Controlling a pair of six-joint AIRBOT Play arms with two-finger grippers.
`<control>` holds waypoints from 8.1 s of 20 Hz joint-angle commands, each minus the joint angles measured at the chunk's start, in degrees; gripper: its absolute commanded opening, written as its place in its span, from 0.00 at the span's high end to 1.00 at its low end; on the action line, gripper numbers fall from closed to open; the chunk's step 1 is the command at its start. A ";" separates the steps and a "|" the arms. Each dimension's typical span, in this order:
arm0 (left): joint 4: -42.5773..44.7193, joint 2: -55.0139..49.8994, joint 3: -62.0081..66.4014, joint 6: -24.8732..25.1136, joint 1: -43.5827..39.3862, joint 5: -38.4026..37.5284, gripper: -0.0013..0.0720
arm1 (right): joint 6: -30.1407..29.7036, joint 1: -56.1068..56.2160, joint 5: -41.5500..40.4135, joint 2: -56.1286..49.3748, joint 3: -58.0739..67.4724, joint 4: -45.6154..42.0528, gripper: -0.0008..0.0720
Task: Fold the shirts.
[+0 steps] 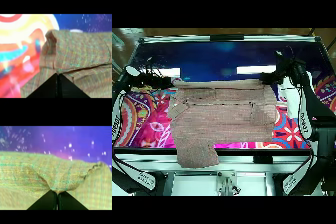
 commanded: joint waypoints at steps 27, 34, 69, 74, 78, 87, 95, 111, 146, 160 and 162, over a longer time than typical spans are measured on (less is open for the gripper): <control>13.77 4.22 -6.73 -9.07 -2.01 -35.91 0.95 | 1.25 2.69 -37.99 1.53 -1.53 1.01 0.92; 14.51 4.09 -7.76 -9.31 -3.13 -33.64 0.95 | 0.98 2.51 -36.96 0.92 -1.53 -3.76 0.92; 4.96 39.04 -64.52 5.33 7.13 -16.37 0.47 | -4.44 -21.57 -23.54 29.62 -36.17 -1.18 0.35; 1.09 39.01 -68.63 7.69 7.10 -13.46 0.47 | -3.89 -21.57 -24.17 29.64 -36.17 -1.18 0.35; -1.60 39.01 -70.47 7.96 6.88 -10.71 0.47 | -3.78 -21.57 -24.39 29.64 -36.17 -1.20 0.35; -2.54 39.01 -68.89 8.31 3.91 -11.82 0.95 | -11.98 -21.46 -27.41 31.95 -50.80 11.67 0.13; -2.54 39.01 -67.93 8.24 3.93 -14.34 0.95 | -15.30 -21.46 -16.81 37.55 -68.57 13.44 0.13; -2.58 39.01 -67.91 8.04 3.93 -14.69 0.95 | -15.56 -21.44 -7.04 37.35 -72.96 14.38 0.32; -11.58 21.44 -21.49 8.68 2.89 -9.94 0.95 | -10.16 -10.99 -0.20 19.56 -27.52 17.07 0.92; -12.26 6.99 -12.09 4.55 3.32 -6.08 0.95 | -6.27 -5.16 9.18 7.58 -19.74 17.77 0.92; -12.39 5.62 -12.09 4.39 2.16 -6.05 0.72 | -6.36 -4.79 9.05 6.88 -19.74 17.64 0.88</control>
